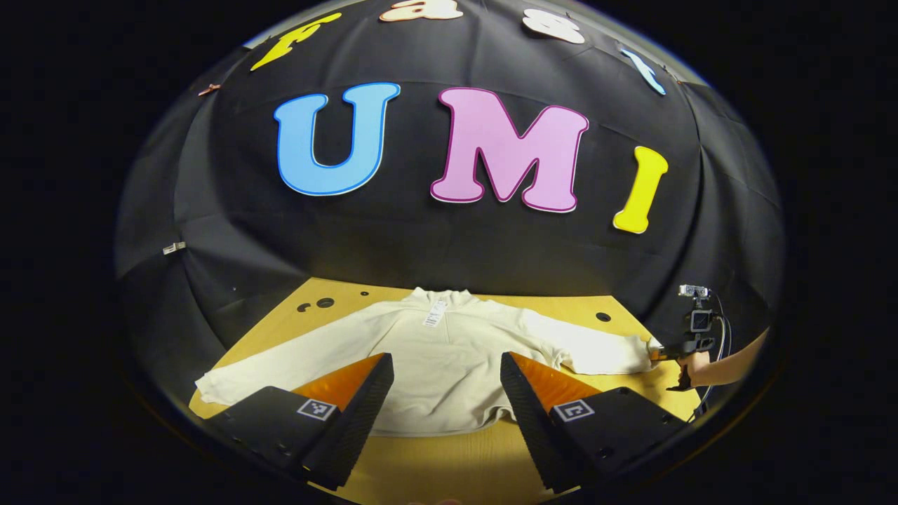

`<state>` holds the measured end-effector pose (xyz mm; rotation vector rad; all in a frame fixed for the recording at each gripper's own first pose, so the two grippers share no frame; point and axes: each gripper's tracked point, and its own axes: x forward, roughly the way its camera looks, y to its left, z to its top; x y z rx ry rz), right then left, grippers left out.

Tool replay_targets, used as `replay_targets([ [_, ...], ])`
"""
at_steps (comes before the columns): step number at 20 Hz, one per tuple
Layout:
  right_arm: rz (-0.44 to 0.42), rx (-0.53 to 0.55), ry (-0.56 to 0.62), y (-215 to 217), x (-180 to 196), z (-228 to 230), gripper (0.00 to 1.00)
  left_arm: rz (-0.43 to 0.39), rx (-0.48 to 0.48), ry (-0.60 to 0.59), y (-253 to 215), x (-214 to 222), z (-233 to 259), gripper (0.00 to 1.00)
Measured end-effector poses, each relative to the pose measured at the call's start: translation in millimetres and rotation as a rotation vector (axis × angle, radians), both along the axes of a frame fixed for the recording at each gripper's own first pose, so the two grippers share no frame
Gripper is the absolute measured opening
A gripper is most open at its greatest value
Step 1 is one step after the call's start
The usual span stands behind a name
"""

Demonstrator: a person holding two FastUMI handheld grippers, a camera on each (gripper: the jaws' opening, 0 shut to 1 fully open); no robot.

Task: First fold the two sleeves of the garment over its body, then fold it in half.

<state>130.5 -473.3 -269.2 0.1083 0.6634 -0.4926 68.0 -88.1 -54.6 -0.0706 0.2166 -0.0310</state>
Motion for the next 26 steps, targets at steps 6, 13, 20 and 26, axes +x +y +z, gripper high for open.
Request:
replay_targets([
  [6, 0.096, -0.047, -0.074, 29.2, 24.8, 62.2, 0.05, 0.046, 0.001, -0.027, 32.9, -6.2, 8.6, 0.96],
  [13, 0.272, -0.114, -0.202, 132.2, 91.6, 166.7, 0.05, 0.102, 0.007, -0.062, 80.2, -32.7, 13.8, 0.96],
  [20, 0.480, -0.157, -0.243, 264.9, 147.8, 210.1, 0.05, 0.242, -0.069, -0.039, 146.4, -55.1, -2.5, 0.96],
  [26, 0.626, -0.157, -0.251, 383.3, 182.3, 216.9, 0.05, 0.342, -0.102, -0.011, 196.1, -70.4, -20.1, 0.96],
])
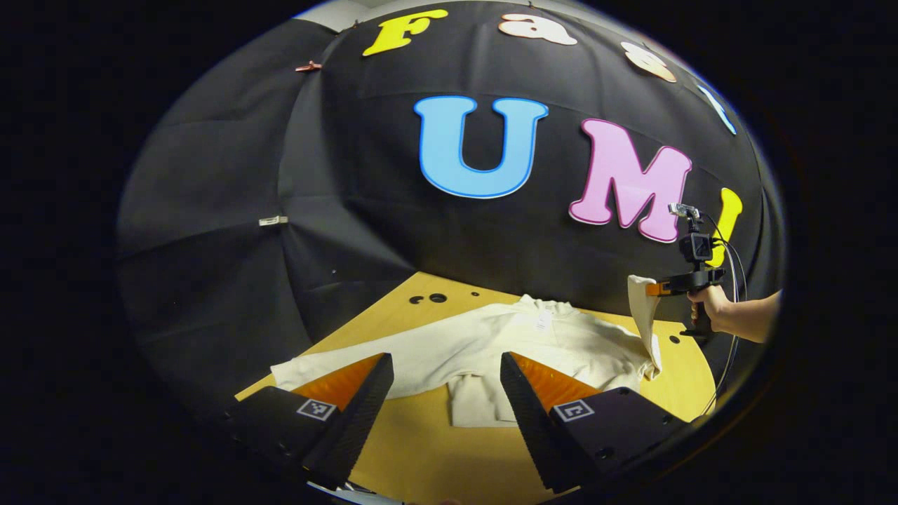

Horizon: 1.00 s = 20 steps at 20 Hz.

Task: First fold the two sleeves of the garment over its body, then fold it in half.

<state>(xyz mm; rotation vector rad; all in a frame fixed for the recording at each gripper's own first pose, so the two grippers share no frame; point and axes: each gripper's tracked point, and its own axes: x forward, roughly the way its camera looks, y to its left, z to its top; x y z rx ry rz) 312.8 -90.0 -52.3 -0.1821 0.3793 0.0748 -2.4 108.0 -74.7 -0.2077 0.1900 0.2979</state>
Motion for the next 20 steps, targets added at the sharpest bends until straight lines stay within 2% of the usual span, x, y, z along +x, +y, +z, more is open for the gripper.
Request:
replay_targets([
  [6, 0.142, -0.035, -0.015, 128.0, 30.8, -4.0, 0.05, 0.083, -0.042, 0.019, 38.8, -10.1, -14.8, 0.96],
  [9, 0.196, -0.019, 0.018, 187.6, 34.8, -23.0, 0.05, 0.115, -0.041, 0.032, 55.7, -15.4, -23.1, 0.96],
  [12, 0.265, -0.023, 0.036, 242.8, 34.5, -45.3, 0.05, 0.136, 0.026, 0.051, 74.4, -18.2, -27.1, 0.96],
  [16, 0.317, -0.046, 0.090, 304.0, 29.6, -81.4, 0.05, 0.164, -0.004, 0.062, 88.8, -23.3, -36.3, 0.96],
  [17, 0.316, -0.044, 0.103, 314.4, 30.4, -90.6, 0.15, 0.173, -0.005, 0.068, 91.7, -24.1, -41.1, 0.96],
  [18, 0.313, -0.040, 0.114, 325.0, 29.1, -97.7, 0.05, 0.181, -0.002, 0.077, 95.4, -25.5, -46.1, 0.96],
  [19, 0.313, -0.035, 0.122, 333.7, 28.8, -104.6, 0.15, 0.185, 0.004, 0.087, 98.3, -26.5, -51.5, 0.96],
  [20, 0.312, -0.035, 0.132, 340.8, 29.2, -110.7, 0.05, 0.188, 0.013, 0.099, 100.7, -25.8, -56.6, 0.96],
])
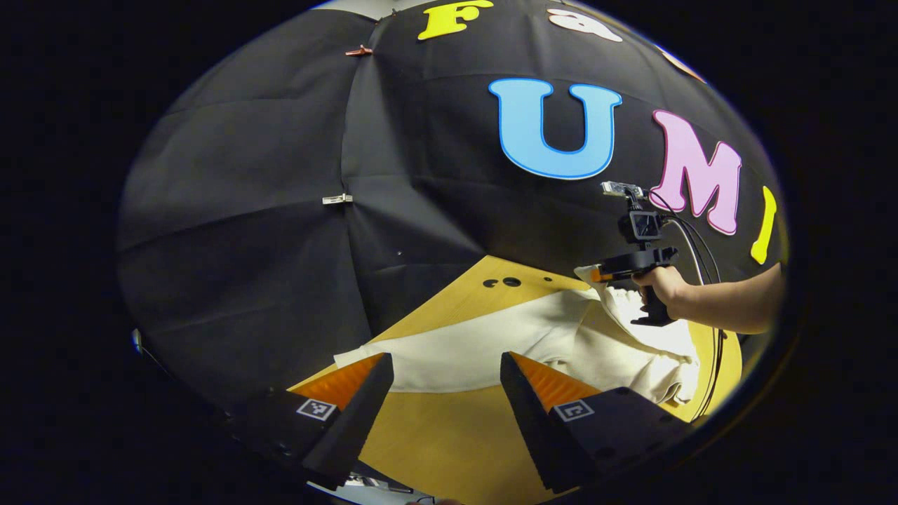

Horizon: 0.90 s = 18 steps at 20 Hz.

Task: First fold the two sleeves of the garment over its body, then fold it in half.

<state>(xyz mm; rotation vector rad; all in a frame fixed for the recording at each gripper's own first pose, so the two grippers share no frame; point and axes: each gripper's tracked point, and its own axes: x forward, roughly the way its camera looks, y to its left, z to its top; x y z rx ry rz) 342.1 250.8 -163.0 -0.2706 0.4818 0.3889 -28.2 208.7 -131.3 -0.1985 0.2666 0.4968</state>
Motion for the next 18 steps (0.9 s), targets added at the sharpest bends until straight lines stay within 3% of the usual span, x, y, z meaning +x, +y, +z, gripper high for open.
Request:
replay_targets([
  [3, 0.026, 0.024, 0.043, 26.8, -11.0, -16.1, 0.17, 0.000, 0.019, 0.014, 5.0, 3.6, -10.3, 0.97],
  [5, 0.049, 0.050, 0.043, 39.4, -19.4, -12.3, 0.61, 0.030, 0.028, 0.016, 12.9, 5.7, -13.3, 0.96],
  [6, 0.058, 0.061, 0.036, 43.2, -23.1, -10.7, 0.60, 0.065, 0.040, 0.015, 21.1, 7.9, -13.7, 0.96],
  [8, 0.074, 0.083, 0.031, 42.2, -31.8, -2.3, 0.75, 0.087, 0.047, -0.001, 28.1, 17.3, -13.8, 0.96],
  [9, 0.069, 0.088, 0.020, 36.9, -33.5, 3.2, 0.89, 0.092, 0.043, -0.012, 30.9, 22.6, -14.3, 0.96],
  [10, 0.056, 0.094, 0.005, 25.4, -35.2, 11.6, 0.98, 0.101, 0.038, -0.020, 37.1, 27.7, -14.9, 0.96],
  [12, 0.021, 0.111, -0.022, 0.1, -38.1, 28.6, 0.98, 0.113, 0.009, -0.020, 51.3, 36.6, -22.4, 0.96],
  [18, -0.134, 0.123, -0.036, -103.9, -50.2, 55.7, 0.98, 0.258, -0.059, 0.028, 117.4, 48.7, -67.7, 0.96],
])
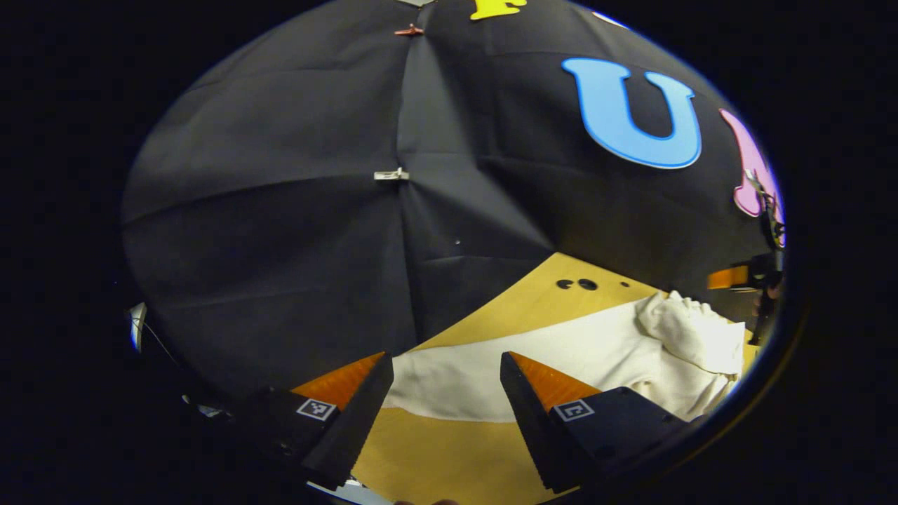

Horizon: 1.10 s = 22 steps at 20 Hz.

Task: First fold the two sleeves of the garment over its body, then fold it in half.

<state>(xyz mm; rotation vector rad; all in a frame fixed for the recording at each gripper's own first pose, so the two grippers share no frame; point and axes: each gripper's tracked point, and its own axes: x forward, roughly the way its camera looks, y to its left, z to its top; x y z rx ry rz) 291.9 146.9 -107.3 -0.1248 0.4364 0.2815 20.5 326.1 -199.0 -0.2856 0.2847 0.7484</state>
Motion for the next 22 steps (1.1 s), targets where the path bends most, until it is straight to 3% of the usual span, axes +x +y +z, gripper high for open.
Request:
replay_targets([
  [11, -0.233, -0.052, -0.045, -177.6, -55.7, 36.4, 0.98, 0.092, -0.161, 0.140, 51.2, 12.5, -90.9, 0.96],
  [16, -0.293, -0.040, -0.035, -218.1, -78.4, 40.4, 0.98, 0.100, -0.248, 0.184, 50.6, 11.0, -122.7, 0.97],
  [19, -0.312, -0.019, -0.039, -229.2, -88.6, 42.5, 0.98, 0.035, -0.185, 0.236, 41.9, 22.2, -120.2, 1.00],
  [20, -0.314, -0.011, -0.038, -231.2, -93.3, 40.8, 0.98, 0.016, -0.198, 0.232, 42.2, 33.7, -123.5, 0.93],
  [22, -0.329, -0.004, -0.032, -238.6, -103.4, 36.0, 0.98, -0.022, -0.212, 0.235, 34.5, 42.2, -119.7, 0.66],
])
